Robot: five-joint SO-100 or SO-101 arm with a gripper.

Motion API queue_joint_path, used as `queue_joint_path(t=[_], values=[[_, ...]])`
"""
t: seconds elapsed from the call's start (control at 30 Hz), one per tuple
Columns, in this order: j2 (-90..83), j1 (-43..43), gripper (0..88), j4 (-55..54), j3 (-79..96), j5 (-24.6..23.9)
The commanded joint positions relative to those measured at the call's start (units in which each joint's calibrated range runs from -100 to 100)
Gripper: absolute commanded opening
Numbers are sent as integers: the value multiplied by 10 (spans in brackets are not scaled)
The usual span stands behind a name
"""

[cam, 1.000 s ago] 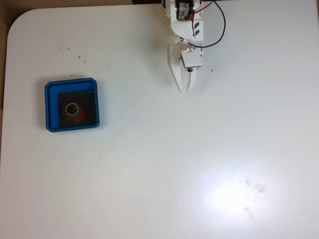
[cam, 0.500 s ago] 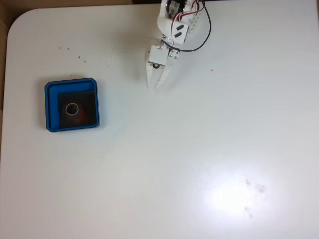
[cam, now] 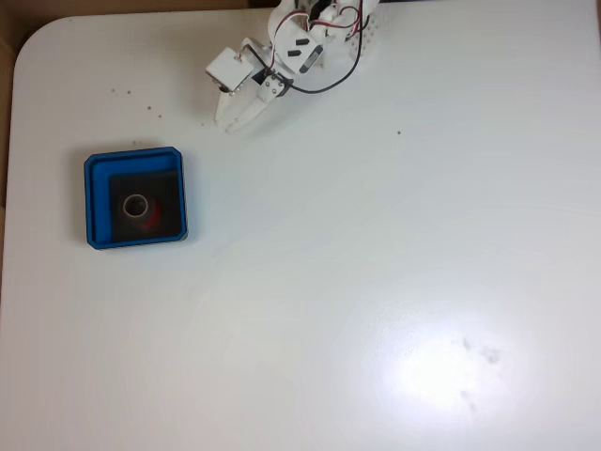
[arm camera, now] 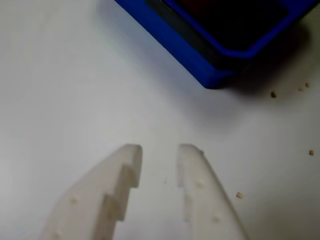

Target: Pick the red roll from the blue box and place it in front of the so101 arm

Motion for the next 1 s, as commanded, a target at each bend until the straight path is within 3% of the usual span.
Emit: queue_joint_path(t=[0.0, 0.57, 0.97], values=[[-19, 10, 10, -7, -4, 3], [565, 10, 10, -6, -592, -1], [873, 15, 10, -3, -900, -3]])
